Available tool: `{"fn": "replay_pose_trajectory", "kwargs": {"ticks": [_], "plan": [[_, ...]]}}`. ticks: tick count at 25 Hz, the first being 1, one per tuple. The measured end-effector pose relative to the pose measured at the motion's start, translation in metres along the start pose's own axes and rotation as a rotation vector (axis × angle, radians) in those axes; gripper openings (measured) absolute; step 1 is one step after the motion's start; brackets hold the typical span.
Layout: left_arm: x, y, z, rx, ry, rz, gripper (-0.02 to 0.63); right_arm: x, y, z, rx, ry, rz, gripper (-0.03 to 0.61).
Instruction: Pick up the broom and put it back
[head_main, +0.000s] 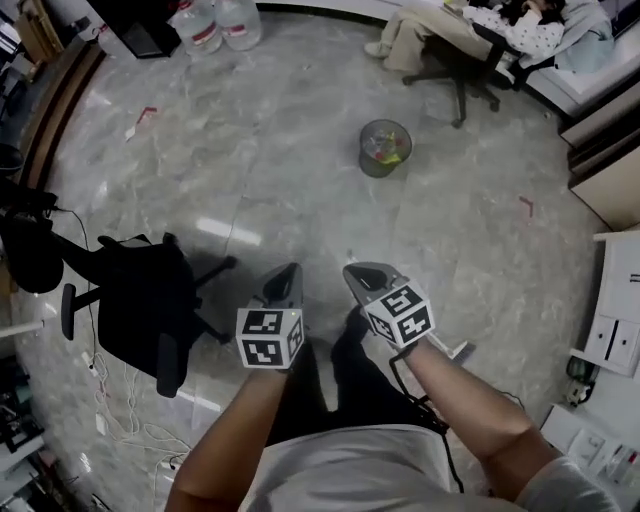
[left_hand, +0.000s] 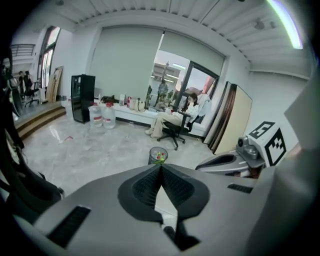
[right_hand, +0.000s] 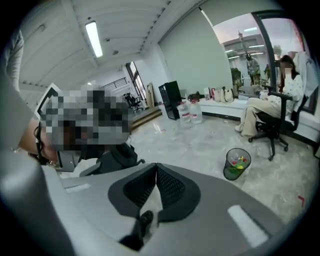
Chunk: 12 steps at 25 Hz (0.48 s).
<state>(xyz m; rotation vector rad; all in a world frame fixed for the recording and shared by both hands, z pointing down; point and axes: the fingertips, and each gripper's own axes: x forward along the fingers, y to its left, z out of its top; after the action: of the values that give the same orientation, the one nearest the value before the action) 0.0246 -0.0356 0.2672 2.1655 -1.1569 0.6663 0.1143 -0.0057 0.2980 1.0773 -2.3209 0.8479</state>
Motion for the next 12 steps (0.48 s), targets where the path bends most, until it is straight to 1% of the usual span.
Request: {"fn": "replay_pose_trajectory", "kwargs": {"ticks": [2, 4, 6, 10, 12], "plan": [[0.033, 0.009, -0.026, -0.019, 0.048, -0.010, 0.006, 0.029, -0.030, -0.023, 0.019, 0.023, -0.002, 0.005], [0.069, 0.024, -0.046, -0.026, 0.071, -0.016, 0.006, 0.064, -0.066, -0.047, 0.042, 0.039, -0.011, 0.006], [0.100, 0.041, -0.071, -0.041, 0.093, -0.019, 0.006, 0.104, -0.094, -0.080, 0.049, 0.081, -0.013, 0.008], [0.146, 0.063, -0.137, -0.051, 0.159, -0.032, 0.006, 0.171, -0.135, -0.175, 0.070, 0.208, -0.004, 0.053], [0.168, 0.075, -0.171, -0.082, 0.181, -0.032, 0.006, 0.202, -0.158, -0.222, 0.080, 0.266, -0.013, 0.076]]}}
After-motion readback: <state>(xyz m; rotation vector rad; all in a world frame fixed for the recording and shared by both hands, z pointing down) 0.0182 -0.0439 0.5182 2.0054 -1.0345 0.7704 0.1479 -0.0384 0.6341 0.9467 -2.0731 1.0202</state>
